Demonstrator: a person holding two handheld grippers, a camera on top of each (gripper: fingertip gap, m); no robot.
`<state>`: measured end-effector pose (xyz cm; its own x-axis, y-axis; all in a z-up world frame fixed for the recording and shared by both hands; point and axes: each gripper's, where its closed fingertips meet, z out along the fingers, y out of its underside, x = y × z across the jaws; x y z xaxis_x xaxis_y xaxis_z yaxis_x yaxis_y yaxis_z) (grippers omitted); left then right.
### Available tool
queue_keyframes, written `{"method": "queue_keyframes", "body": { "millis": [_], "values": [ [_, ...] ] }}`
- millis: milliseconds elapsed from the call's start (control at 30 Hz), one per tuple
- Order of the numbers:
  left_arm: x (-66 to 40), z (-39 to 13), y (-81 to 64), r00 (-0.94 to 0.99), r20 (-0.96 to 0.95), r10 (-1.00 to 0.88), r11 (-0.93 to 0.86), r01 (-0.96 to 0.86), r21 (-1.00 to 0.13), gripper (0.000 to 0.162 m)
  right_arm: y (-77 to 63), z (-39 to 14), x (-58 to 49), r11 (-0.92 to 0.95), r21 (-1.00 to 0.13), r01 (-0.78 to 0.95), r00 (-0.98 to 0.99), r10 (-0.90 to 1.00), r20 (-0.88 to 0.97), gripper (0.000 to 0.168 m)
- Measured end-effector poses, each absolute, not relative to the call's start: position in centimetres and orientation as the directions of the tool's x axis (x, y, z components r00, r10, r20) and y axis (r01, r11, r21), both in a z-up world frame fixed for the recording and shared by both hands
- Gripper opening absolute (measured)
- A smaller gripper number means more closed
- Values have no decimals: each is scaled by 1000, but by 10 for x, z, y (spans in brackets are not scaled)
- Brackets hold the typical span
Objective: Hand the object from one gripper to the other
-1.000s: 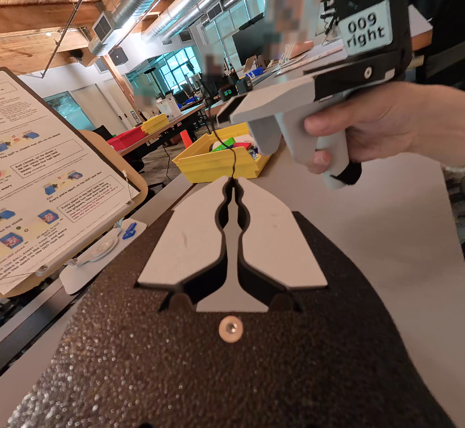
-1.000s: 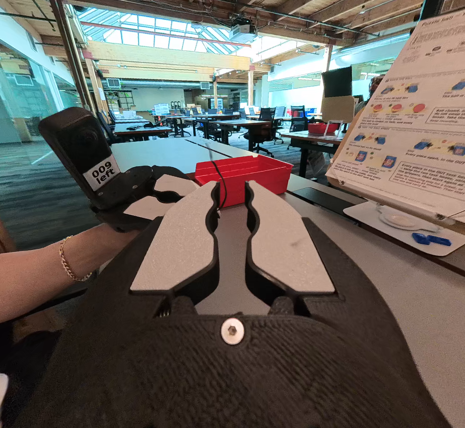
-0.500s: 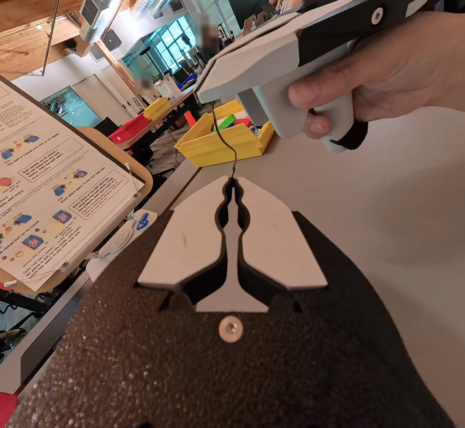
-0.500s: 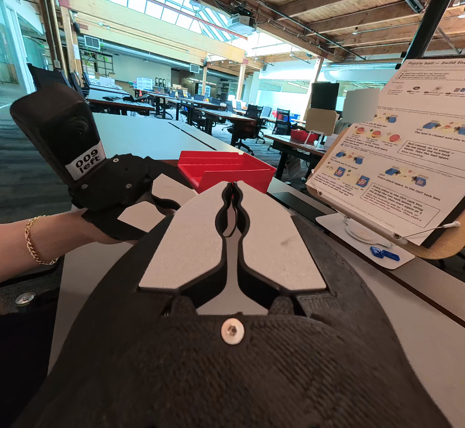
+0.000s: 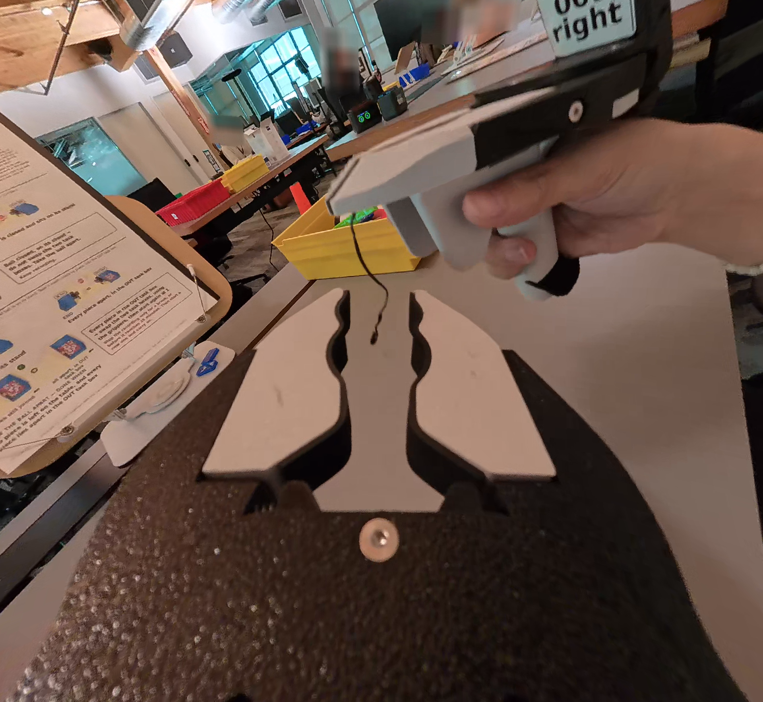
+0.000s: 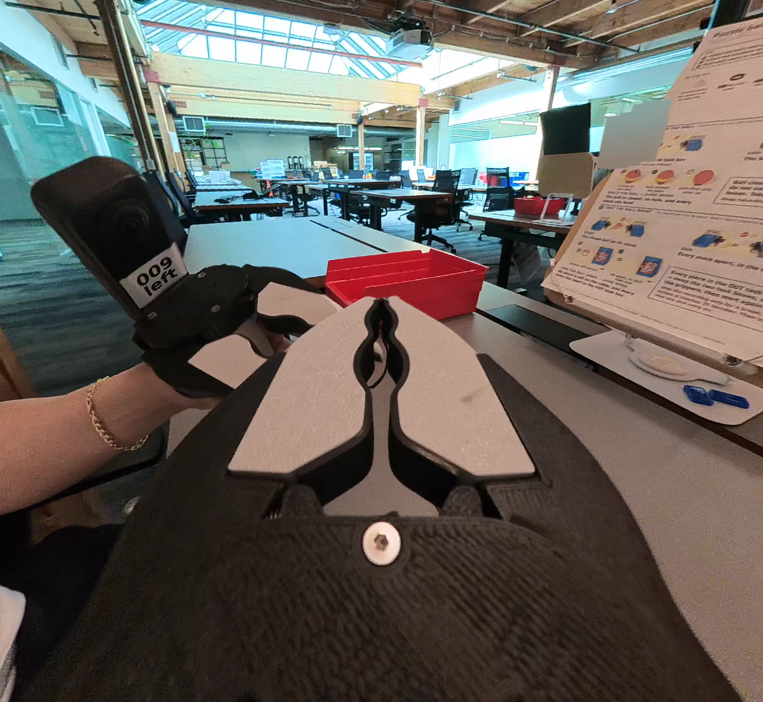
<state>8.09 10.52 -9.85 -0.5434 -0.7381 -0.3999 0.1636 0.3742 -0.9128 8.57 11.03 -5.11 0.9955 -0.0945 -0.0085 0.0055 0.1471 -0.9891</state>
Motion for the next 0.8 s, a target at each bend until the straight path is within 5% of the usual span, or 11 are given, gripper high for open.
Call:
{"method": "queue_keyframes", "body": {
  "millis": [33,367,733,800],
  "values": [
    [81,-97,105,-542,-386,-747,360,158,-919,24,112,-53,83,139,-990,6,997,-80,-5,0],
    [79,-86,112,-575,-237,-783,200,127,-971,2,121,-60,68,96,-993,66,998,-28,64,0],
    [79,-87,112,-636,-131,-760,96,90,-991,0,120,-60,71,109,-994,19,999,-31,16,1],
    [81,-84,119,-635,-64,-770,19,78,-997,0,118,-58,76,137,-990,17,998,-62,9,19]
  ]
}}
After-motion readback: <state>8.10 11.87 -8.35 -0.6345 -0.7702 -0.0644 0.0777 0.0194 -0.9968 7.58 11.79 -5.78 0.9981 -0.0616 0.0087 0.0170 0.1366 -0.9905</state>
